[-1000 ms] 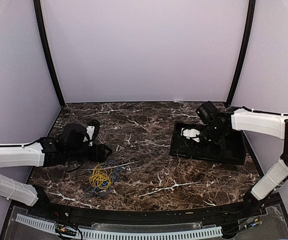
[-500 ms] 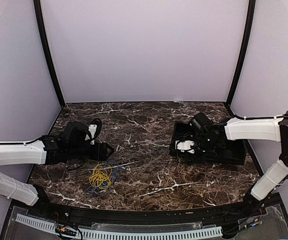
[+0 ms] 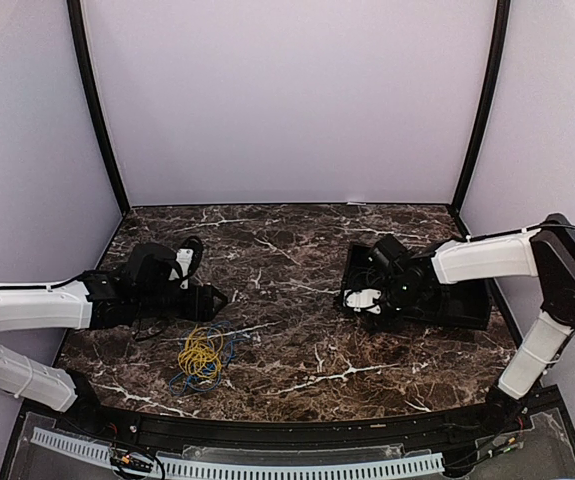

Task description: Untangle the cables

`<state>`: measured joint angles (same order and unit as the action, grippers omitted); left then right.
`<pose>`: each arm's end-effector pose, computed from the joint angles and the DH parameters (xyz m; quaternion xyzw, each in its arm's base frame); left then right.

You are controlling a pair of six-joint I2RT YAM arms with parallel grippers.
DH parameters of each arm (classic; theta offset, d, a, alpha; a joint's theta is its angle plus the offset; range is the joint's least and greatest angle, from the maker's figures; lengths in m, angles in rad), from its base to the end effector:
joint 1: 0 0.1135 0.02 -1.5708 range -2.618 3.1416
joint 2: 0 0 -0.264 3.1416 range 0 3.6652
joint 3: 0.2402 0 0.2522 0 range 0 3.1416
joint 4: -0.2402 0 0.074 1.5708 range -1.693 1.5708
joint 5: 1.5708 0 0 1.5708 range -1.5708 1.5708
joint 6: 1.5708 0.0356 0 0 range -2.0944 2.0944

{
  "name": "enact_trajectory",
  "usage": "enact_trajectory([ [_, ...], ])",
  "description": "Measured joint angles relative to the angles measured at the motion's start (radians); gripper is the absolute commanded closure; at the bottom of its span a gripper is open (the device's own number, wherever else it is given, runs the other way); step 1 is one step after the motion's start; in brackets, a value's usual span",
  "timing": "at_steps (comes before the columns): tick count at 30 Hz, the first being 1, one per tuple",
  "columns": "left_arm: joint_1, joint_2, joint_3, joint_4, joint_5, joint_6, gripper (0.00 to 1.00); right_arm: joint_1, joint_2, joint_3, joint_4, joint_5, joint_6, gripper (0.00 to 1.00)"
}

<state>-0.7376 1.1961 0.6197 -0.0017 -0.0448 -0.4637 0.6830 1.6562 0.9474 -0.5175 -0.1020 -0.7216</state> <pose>0.1885 -0.1691 0.2161 0.1095 0.8723 -0.2528 0.4039 0.2339 0.1950 0.1596 -0.6423 0.7454 0.0469 0.1721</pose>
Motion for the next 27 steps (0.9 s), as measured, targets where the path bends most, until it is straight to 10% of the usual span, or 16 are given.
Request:
enact_trajectory([
  [3, 0.0, 0.0, 0.0, 0.0, 0.0, 0.0, 0.3, 0.0, 0.024, 0.0, 0.011, 0.026, 0.012, 1.0],
  [17, 0.0, -0.021, -0.021, 0.008, 0.0, -0.011, 0.3, -0.035, -0.077, 0.173, -0.028, 0.005, 0.024, 1.0],
  [27, 0.0, -0.034, -0.034, 0.014, 0.0, -0.019, 0.3, -0.095, 0.137, 0.252, -0.034, 0.095, 0.023, 1.0],
])
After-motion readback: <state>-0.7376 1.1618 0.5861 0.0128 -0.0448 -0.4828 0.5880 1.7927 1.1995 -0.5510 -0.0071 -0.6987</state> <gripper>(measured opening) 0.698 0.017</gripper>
